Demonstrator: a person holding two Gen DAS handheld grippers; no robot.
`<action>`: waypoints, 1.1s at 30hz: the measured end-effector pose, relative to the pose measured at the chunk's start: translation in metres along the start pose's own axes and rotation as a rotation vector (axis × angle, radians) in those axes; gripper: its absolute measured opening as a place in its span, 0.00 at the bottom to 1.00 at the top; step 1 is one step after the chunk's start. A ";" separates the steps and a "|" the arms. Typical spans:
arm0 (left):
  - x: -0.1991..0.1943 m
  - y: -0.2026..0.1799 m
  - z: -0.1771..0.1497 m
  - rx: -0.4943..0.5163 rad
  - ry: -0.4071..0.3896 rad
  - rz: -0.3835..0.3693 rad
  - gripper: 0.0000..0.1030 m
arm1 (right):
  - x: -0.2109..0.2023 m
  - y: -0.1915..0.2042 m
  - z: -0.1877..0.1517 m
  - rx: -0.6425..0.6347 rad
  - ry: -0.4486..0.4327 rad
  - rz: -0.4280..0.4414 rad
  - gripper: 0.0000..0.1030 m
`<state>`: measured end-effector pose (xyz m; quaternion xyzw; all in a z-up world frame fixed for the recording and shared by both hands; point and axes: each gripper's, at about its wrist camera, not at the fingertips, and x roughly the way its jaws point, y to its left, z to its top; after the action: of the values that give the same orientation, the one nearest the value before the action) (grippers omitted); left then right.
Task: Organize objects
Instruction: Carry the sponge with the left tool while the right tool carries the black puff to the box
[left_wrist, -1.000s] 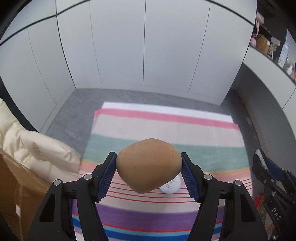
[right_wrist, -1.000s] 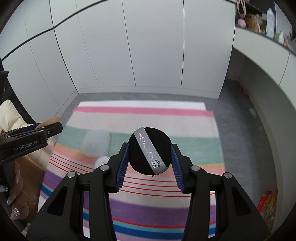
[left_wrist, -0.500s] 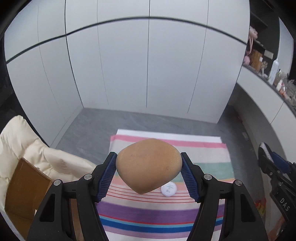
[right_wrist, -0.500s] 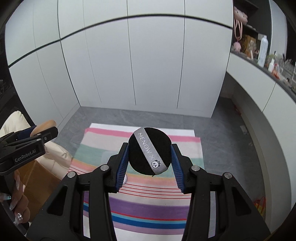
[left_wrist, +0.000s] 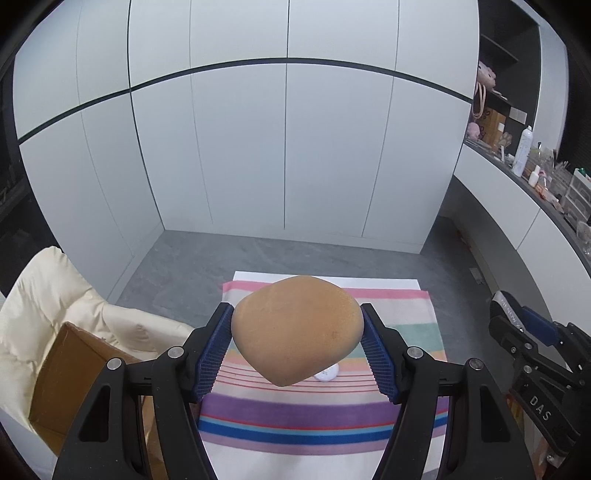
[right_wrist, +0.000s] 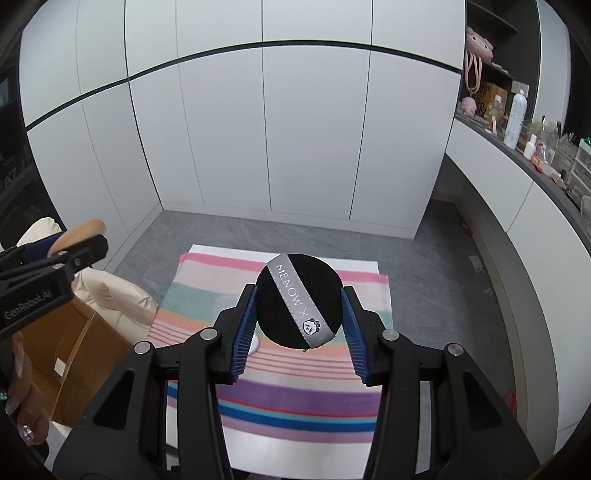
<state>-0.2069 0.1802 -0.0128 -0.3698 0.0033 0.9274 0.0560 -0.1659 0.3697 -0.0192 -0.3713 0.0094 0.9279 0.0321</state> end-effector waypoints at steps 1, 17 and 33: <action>-0.004 0.001 0.000 0.001 -0.002 -0.003 0.67 | -0.003 -0.001 -0.001 0.006 0.002 -0.001 0.45; -0.077 0.009 -0.053 0.077 -0.020 0.034 0.67 | -0.065 -0.004 -0.059 0.056 0.006 -0.005 0.46; -0.155 0.043 -0.166 0.114 -0.028 0.049 0.67 | -0.124 -0.001 -0.161 0.088 0.086 0.042 0.46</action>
<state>0.0137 0.1137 -0.0282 -0.3528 0.0642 0.9319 0.0542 0.0346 0.3573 -0.0503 -0.4088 0.0593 0.9103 0.0284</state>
